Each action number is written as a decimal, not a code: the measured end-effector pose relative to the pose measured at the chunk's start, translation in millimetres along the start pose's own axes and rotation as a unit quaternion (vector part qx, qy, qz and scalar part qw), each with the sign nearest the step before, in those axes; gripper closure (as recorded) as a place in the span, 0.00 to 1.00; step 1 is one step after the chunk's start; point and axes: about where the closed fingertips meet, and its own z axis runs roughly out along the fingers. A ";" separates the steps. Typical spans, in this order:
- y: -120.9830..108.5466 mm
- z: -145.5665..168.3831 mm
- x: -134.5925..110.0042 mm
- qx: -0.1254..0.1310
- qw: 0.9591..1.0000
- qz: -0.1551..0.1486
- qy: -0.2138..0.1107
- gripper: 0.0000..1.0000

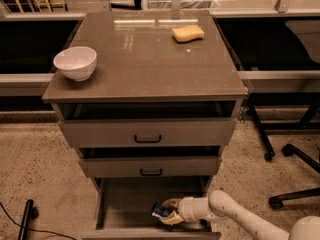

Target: Place rxbar blueberry into bottom drawer

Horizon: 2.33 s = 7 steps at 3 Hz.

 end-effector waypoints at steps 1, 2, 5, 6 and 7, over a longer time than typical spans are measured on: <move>-0.5 5.1 2.0 0.009 1.000 0.001 -0.005 1.00; -2.3 9.9 0.4 0.018 1.000 -0.002 -0.007 1.00; -5.5 14.6 -0.2 0.030 1.000 0.004 -0.005 0.34; -5.4 14.6 -0.2 0.030 1.000 0.004 -0.005 0.11; -5.4 14.6 -0.2 0.030 1.000 0.004 -0.005 0.00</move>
Offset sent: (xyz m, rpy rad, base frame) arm 0.0098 0.0086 -0.0041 0.0071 -0.0435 -0.0545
